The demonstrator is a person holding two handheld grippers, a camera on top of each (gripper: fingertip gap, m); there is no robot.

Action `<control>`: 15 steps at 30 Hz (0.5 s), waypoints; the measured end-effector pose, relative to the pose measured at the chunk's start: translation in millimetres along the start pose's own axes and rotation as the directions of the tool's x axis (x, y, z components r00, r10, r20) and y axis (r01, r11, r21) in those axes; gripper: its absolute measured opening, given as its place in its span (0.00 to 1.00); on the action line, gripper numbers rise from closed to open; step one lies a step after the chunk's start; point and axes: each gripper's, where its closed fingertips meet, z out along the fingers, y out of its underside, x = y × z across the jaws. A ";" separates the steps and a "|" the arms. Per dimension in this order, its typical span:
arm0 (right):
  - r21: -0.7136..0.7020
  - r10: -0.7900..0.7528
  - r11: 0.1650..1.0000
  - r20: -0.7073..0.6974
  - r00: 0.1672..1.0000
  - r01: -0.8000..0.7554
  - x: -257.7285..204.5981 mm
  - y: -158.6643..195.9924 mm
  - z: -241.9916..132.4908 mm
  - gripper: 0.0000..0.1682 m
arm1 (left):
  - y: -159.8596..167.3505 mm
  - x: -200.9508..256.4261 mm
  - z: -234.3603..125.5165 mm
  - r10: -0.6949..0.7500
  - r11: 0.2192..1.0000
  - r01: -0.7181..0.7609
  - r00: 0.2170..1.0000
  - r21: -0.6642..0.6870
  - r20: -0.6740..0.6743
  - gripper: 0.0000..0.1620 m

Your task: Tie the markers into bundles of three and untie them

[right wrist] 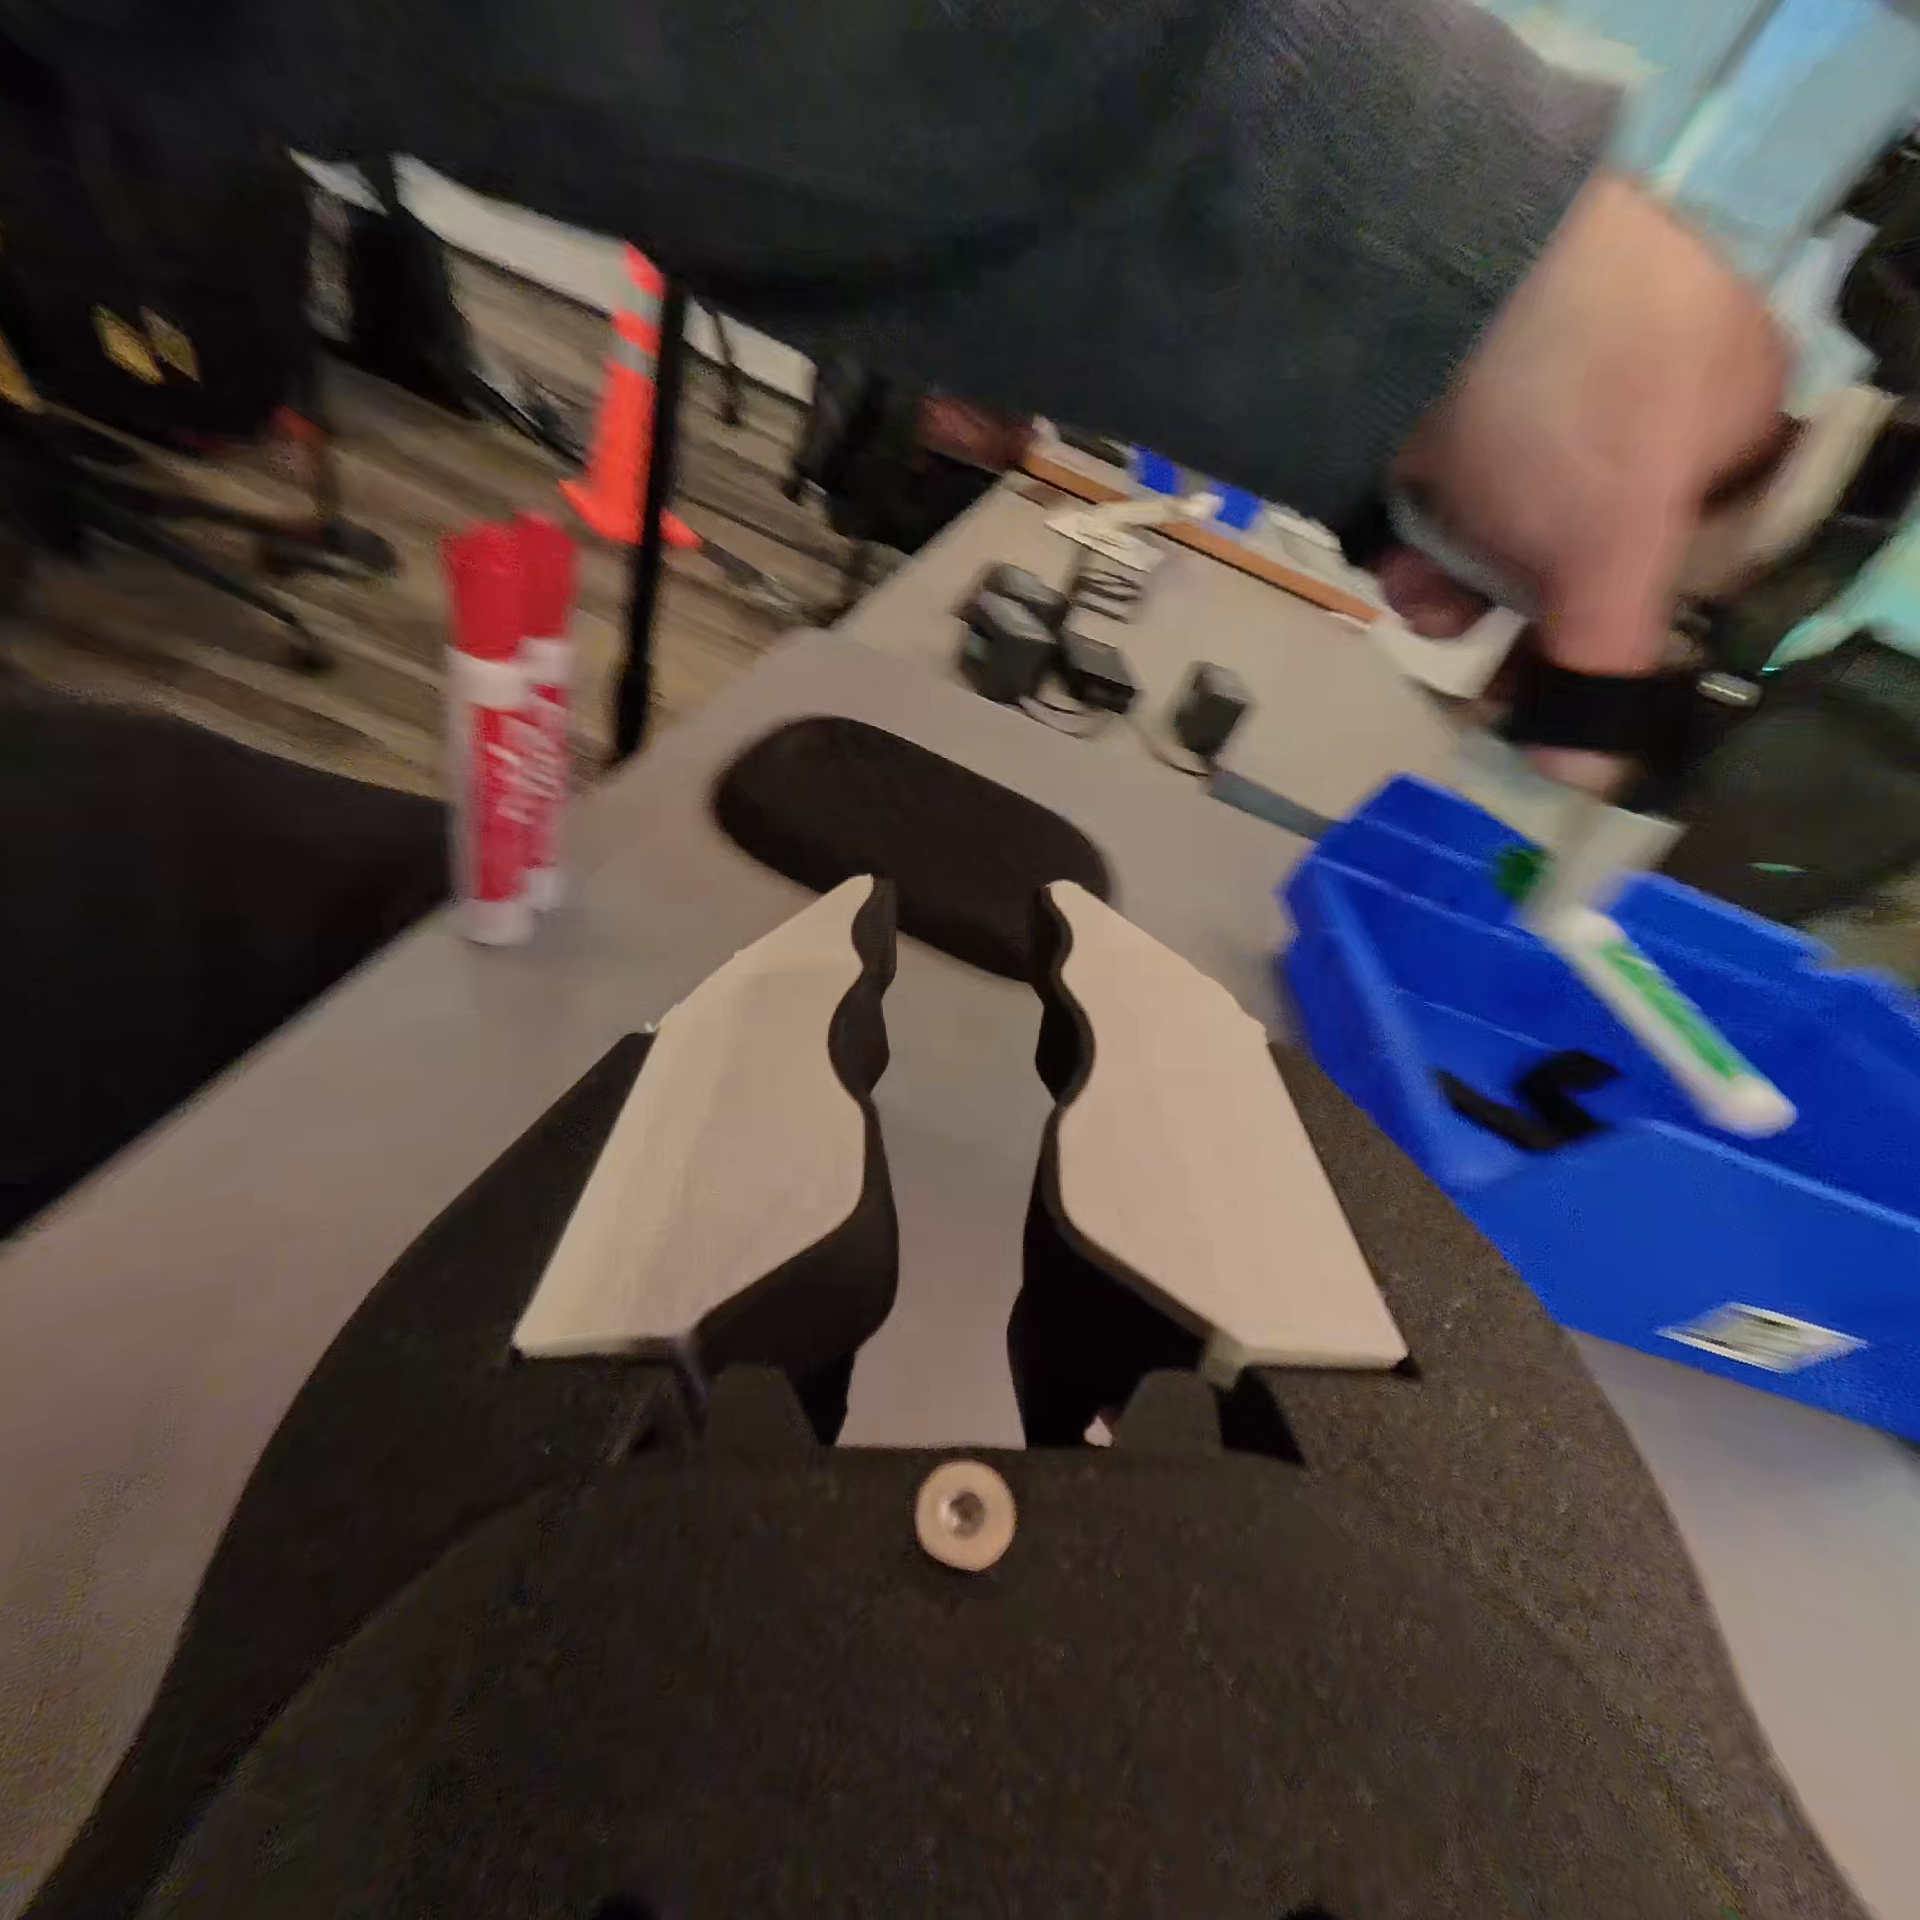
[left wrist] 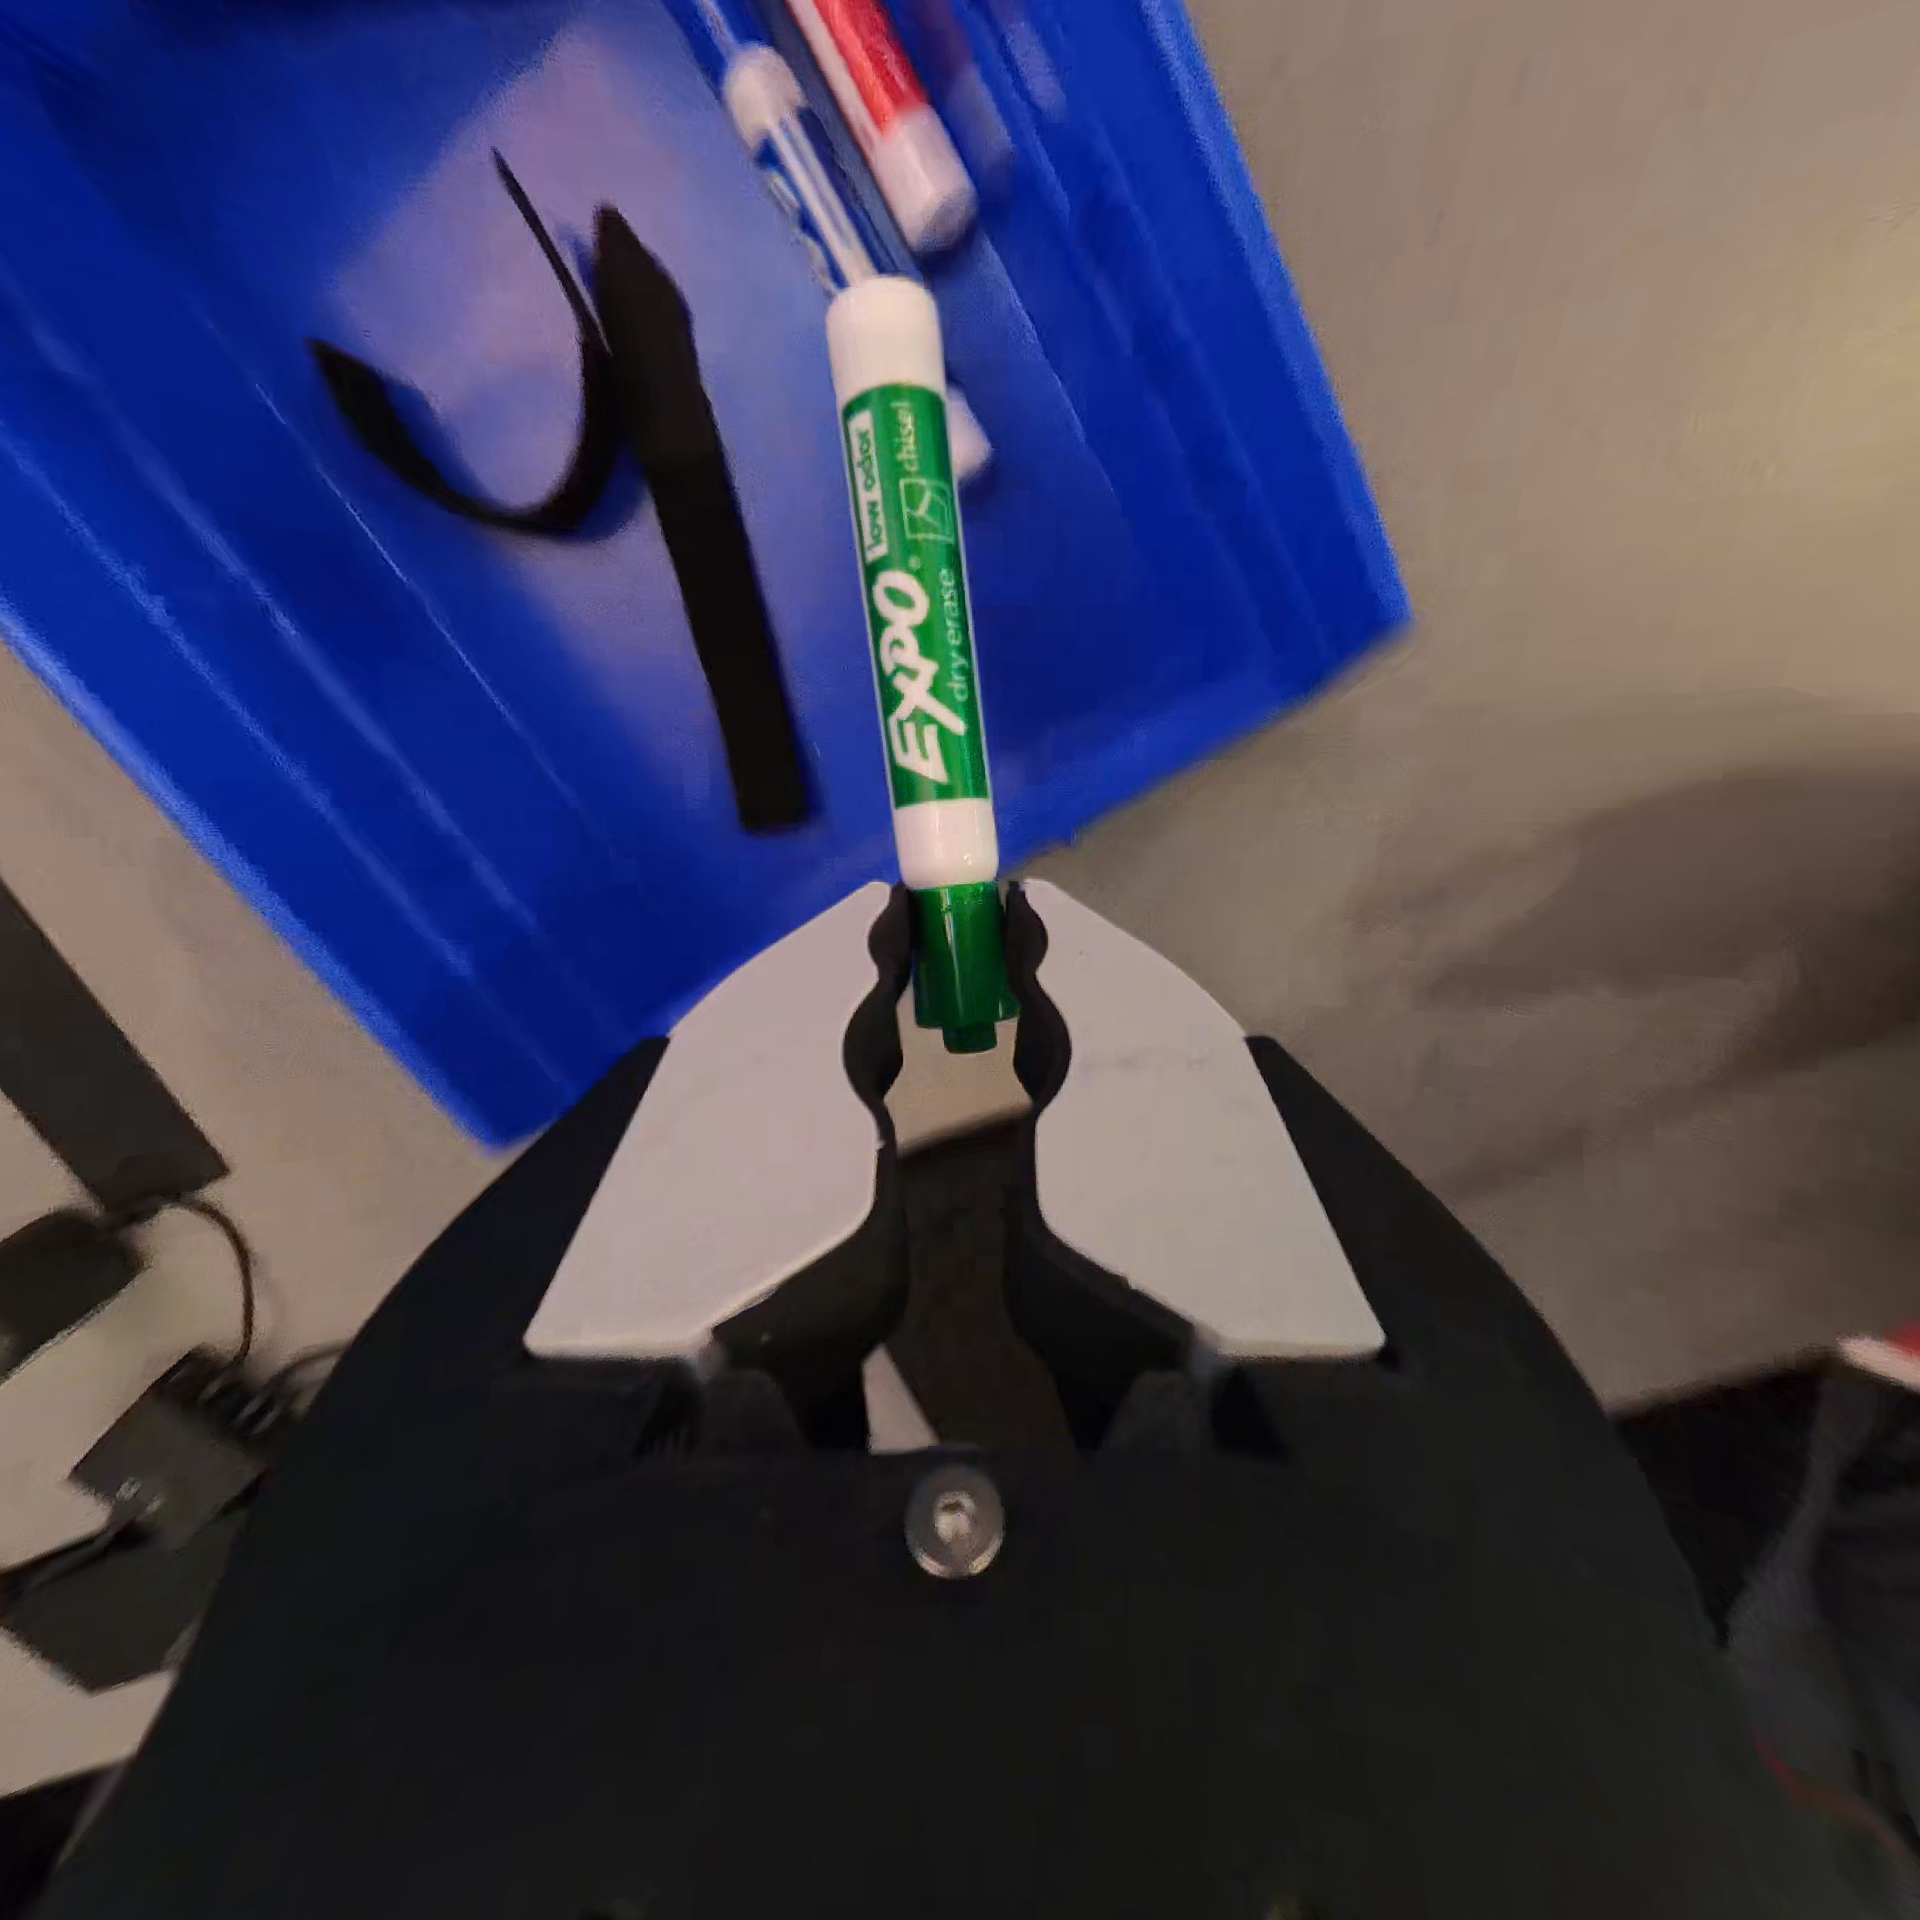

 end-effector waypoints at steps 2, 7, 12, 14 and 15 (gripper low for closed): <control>-0.044 -0.122 0.992 -0.083 0.989 0.119 24.2 -4.8 -4.8 0.15 | 23.5 23.0 -23.6 0.031 0.998 -0.034 0.998 -0.062 -0.048 0.10; -0.138 -0.353 0.932 -0.138 0.925 0.335 64.7 -25.7 0.3 0.16 | 84.1 65.3 -58.1 0.171 0.941 -0.178 0.984 -0.286 -0.049 0.10; -0.183 -0.316 0.932 0.007 0.949 0.312 60.8 -17.7 25.7 0.18 | 112.2 109.9 -70.0 0.249 0.874 -0.276 0.961 -0.399 -0.120 0.10; -0.182 -0.312 0.931 0.056 0.948 0.317 48.7 -15.6 35.1 0.18 | 113.8 123.2 -71.4 0.250 0.862 -0.287 0.958 -0.417 -0.141 0.10; -0.185 -0.317 0.927 0.081 0.945 0.326 41.7 -13.5 39.3 0.18 | 113.8 128.0 -72.2 0.252 0.857 -0.293 0.956 -0.424 -0.152 0.10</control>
